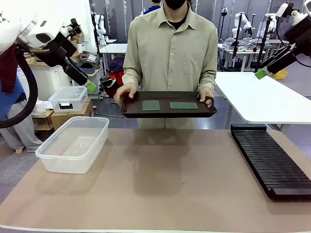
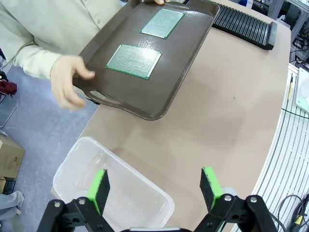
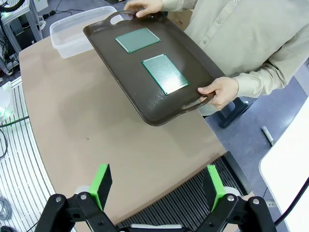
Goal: Sort PCBs into racks and boxes based on the side picked up.
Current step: Pick up the Blank PCB handed by the Human.
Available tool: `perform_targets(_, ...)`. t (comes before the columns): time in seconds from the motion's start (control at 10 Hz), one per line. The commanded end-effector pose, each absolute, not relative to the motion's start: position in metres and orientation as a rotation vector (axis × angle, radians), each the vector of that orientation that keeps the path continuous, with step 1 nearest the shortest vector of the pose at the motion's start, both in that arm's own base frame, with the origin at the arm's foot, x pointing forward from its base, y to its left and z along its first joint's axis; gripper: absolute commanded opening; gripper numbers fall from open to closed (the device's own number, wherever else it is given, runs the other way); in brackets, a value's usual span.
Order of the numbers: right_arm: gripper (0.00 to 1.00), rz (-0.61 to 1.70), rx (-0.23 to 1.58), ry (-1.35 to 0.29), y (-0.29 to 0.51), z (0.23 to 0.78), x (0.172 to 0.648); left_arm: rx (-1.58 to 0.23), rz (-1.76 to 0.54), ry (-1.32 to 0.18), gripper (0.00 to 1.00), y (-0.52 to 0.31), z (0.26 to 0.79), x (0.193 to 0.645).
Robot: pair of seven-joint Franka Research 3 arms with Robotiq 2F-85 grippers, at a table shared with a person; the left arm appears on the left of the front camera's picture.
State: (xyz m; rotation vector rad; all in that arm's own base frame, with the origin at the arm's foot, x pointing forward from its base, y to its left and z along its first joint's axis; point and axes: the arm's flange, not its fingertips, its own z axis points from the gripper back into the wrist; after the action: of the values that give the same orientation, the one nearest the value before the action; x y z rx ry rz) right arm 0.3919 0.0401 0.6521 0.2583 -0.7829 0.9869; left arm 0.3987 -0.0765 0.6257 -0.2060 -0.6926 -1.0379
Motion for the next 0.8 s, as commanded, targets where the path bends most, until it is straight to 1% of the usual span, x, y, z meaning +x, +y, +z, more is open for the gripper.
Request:
perform_targets(0.0, 1.0, 1.004, 0.261, -0.779, 0.0388, 0.6488, 0.3917, -0.199, -1.032, -0.704, 1.0, -0.0756, 0.6245, 0.3982)
perform_targets(0.7, 1.0, 1.004, 0.261, -0.779, 0.0388, 0.6488, 0.3917, -0.199, -1.032, -0.704, 1.0, -0.0756, 0.6245, 0.3982)
